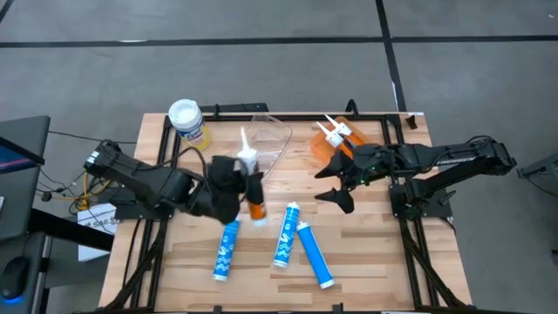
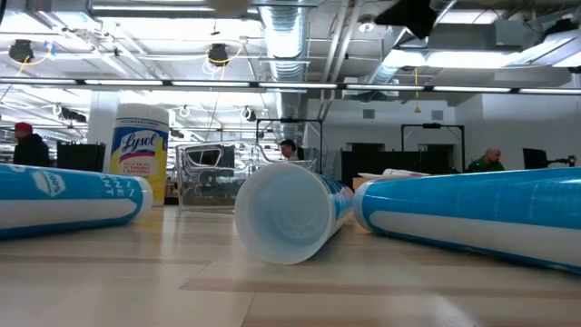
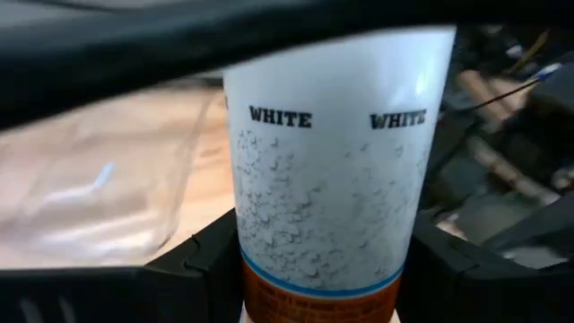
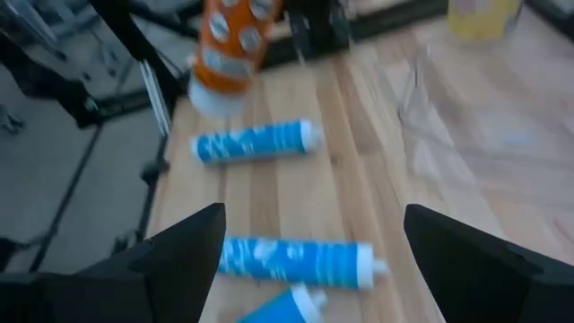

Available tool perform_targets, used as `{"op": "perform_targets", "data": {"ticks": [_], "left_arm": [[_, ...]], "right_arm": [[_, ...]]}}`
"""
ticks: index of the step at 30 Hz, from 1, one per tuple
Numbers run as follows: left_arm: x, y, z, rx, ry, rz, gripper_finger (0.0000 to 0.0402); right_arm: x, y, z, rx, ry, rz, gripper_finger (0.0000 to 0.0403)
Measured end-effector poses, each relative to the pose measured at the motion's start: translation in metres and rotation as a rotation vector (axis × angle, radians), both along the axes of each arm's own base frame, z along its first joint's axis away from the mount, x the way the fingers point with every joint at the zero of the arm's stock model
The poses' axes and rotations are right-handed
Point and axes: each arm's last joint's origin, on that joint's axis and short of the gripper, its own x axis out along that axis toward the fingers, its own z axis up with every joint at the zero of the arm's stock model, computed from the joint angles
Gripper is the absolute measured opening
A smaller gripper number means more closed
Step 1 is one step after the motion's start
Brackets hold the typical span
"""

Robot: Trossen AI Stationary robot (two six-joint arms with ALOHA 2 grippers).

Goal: Pick & place silicon tubes, Sealant and Lysol wipes
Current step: Put the orange sealant into the orange bin

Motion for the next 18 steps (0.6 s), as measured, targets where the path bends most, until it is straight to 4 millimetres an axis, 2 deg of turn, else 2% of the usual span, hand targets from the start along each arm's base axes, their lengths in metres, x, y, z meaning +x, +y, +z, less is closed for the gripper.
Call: {"op": "perform_targets", "data": {"ticks": [7,18], "left_arm": [[0.033,0.022,0.018,0.137,-0.098,-0.043,0.0196],[0.073,0.046,0.009,0.164,-0.144,-0.133,0.0196]], "right_arm": [[0.002,0.000,0.004,0.000,-0.048,0.005,0.0331],[0.008,-0.003,0.018,0.012,-0.205,-0.010,0.0331]]}}
